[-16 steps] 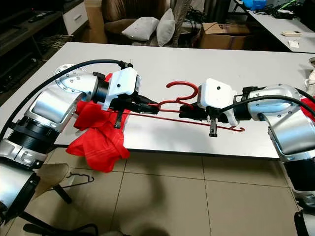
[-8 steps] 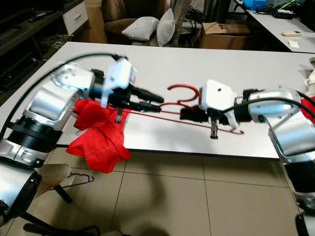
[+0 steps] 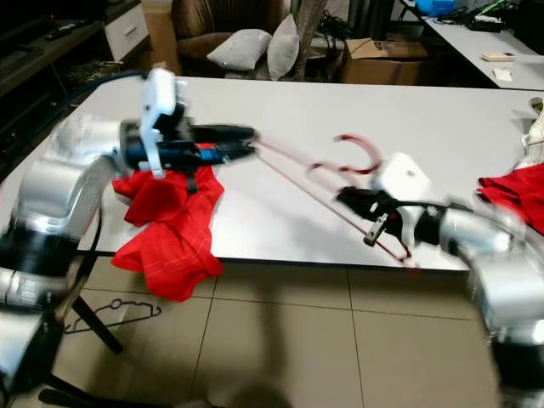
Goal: Hang hanger
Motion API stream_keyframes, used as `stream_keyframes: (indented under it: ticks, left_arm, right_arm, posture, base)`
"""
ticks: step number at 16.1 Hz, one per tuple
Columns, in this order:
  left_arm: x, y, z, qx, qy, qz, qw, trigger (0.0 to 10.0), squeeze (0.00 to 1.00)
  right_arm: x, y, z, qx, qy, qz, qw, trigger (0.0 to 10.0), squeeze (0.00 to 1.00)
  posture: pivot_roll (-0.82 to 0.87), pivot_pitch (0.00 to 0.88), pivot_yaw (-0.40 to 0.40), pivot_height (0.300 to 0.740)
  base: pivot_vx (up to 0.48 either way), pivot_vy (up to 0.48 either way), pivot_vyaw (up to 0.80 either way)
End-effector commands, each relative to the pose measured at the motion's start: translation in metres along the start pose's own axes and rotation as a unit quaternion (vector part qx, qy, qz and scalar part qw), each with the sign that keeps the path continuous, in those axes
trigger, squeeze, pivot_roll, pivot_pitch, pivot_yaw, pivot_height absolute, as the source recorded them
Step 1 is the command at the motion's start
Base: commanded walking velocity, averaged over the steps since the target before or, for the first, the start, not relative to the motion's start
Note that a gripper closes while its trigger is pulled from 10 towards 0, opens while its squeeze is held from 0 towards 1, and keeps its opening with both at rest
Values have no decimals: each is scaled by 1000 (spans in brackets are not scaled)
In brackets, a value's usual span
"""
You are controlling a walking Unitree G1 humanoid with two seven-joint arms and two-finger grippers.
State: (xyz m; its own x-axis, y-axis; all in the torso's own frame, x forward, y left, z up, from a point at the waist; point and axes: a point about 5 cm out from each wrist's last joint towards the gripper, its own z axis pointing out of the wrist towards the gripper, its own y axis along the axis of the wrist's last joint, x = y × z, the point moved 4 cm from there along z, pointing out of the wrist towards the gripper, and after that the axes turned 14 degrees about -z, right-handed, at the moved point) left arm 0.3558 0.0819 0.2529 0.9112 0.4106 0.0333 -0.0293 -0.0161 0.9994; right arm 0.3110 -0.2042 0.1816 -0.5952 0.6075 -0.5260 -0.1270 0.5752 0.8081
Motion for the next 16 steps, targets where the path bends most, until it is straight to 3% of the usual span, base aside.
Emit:
stream_keyframes:
  ticks: [1,2,3,4,6,7,9,10,12,13,16]
  left_arm:
    - [9,-9,-4,-8,71,-23,997,10000,0]
    - [12,-25,-10,-19,125,-39,991,10000,0]
    - [13,-38,-17,-31,174,-42,983,10000,0]
    - [14,-43,-20,-34,198,-47,979,10000,0]
    - [4,-80,-37,-2,284,-65,957,10000,0]
    - [-2,-85,-38,2,294,-61,954,10000,0]
    - [-15,-88,-32,-16,315,-69,946,10000,0]
    - [-16,-91,-28,-17,324,-72,943,10000,0]
    - [-15,-92,-24,-21,337,-83,937,10000,0]
    - [-15,-92,-23,-24,345,-87,934,10000,0]
    - [-17,-95,-22,-19,348,-87,933,10000,0]
  right_arm:
    - [-7,-1,-7,15,-63,10,998,0,0]
    - [0,-6,-10,23,-107,41,993,4667,0]
    - [6,-12,-13,40,-139,77,986,10000,0]
    - [9,-15,-15,52,-152,93,983,10000,0]
    - [16,-21,-29,81,-254,107,958,10000,0]
    - [15,-20,-32,89,-282,96,950,10000,0]
    - [13,-10,-36,94,-340,17,936,10000,0]
    - [12,-5,-34,82,-368,11,926,10000,0]
    - [20,-6,-28,64,-363,80,926,10000,0]
    - [30,-5,-22,50,-340,138,929,10000,0]
    - [41,-4,-14,44,-304,142,941,10000,0]
  posture:
    - [-81,0,41,740]
    - [-86,0,39,740]
    - [-88,0,36,740]
    - [-88,0,36,740]
    - [-97,0,38,740]
    - [-101,0,38,740]
    - [-110,0,27,740]
    - [-110,0,25,740]
    - [-110,0,26,740]
    - [-105,0,24,740]
    - [-107,0,24,740]
  base:
    - [0,0,0]
    - [0,0,0]
    - [0,0,0]
    - [0,0,0]
    - [0,0,0]
    - [0,-356,0]
    - [0,-431,0]
    - [0,-431,0]
    - [0,-426,0]
    - [0,-405,0]
    - [0,-380,0]
